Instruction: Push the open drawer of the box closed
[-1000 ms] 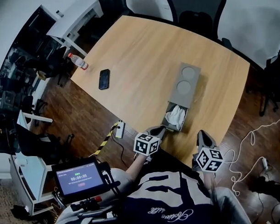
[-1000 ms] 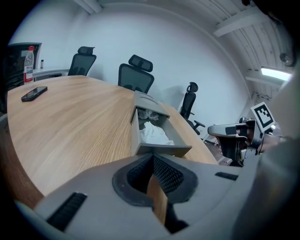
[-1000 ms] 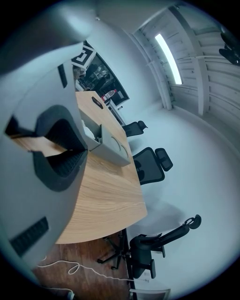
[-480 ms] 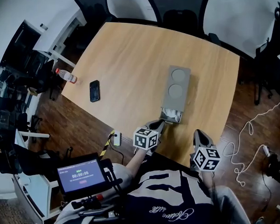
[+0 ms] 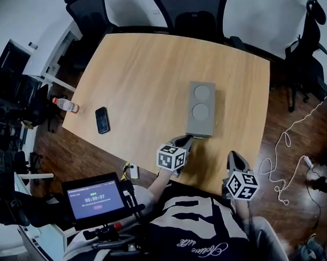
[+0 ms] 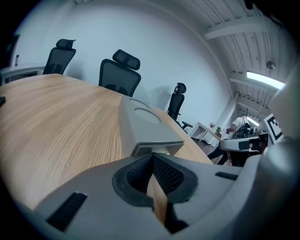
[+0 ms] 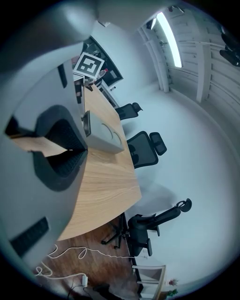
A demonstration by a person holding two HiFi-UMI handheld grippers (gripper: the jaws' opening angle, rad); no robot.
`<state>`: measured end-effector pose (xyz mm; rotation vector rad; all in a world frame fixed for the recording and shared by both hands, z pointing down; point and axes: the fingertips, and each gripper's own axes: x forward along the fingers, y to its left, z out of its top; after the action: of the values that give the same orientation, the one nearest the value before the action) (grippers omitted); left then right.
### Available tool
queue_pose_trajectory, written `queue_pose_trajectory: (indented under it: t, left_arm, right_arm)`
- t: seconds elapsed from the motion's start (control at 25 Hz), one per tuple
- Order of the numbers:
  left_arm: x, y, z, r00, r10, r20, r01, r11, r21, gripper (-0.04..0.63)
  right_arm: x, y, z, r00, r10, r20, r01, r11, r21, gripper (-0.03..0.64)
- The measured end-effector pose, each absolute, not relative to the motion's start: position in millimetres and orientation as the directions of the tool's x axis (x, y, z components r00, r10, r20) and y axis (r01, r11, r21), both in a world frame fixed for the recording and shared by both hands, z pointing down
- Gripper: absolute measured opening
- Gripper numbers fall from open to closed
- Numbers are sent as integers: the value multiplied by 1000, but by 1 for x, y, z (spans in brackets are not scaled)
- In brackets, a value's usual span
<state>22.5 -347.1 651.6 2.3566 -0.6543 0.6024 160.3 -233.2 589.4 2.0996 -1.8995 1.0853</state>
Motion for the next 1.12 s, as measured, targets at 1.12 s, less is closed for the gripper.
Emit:
queue_pose_trajectory:
  t: [1.12]
  left_arm:
    - [-13, -253, 614, 727, -484, 487, -685, -563, 463, 2]
  right_arm:
    - [121, -195, 600, -264, -781, 566, -939, 73, -337, -2]
